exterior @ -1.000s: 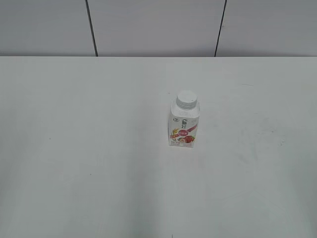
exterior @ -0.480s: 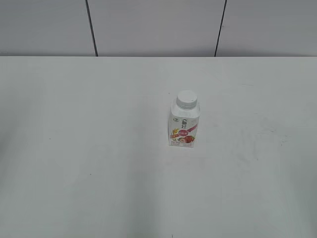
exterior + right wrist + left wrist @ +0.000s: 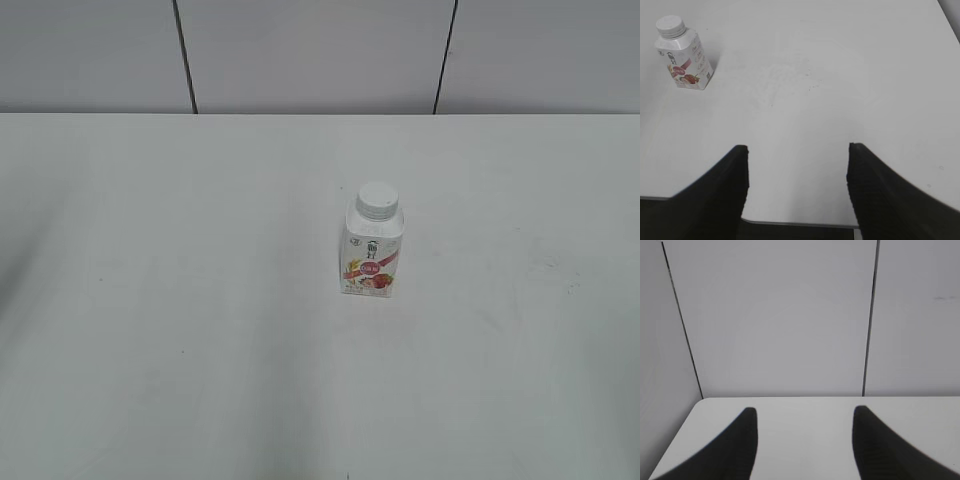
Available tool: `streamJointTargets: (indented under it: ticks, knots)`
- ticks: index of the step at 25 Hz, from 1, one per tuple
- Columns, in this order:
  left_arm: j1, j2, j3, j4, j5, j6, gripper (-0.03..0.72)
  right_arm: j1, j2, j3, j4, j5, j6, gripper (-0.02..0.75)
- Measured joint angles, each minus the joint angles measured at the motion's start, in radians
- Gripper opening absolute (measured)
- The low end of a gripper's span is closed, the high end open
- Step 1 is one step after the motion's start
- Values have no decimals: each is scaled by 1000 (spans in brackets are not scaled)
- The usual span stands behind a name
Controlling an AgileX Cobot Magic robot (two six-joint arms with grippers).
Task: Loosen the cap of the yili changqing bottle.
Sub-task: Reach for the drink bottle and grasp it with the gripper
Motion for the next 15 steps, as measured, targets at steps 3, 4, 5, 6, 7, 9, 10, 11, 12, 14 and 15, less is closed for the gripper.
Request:
streamJointTargets:
  ticks: [3,4,5,6,7,9,10,11,12,14,15]
  knots:
    - [0,75,3,0,-40,0,387,0,0,0,0,0,0,493]
    - [0,102,3,0,-49,0,387,0,0,0,0,0,0,493]
    - [0,125,3,0,-54,0,387,0,0,0,0,0,0,493]
    - [0,152,3,0,-54,0,387,0,0,0,0,0,0,493]
    - [0,177,3,0,-54,0,387,0,0,0,0,0,0,493]
    - [0,221,3,0,-56,0,387,0,0,0,0,0,0,493]
    - [0,241,3,0,-60,0,387,0,0,0,0,0,0,493]
    - [0,259,3,0,-66,0,387,0,0,0,0,0,0,493]
    - [0,274,3,0,-74,0,387,0,0,0,0,0,0,493]
    - [0,309,3,7,-92,0,387,0,0,0,0,0,0,493]
    - [0,328,3,25,-115,0,387,0,0,0,0,0,0,493]
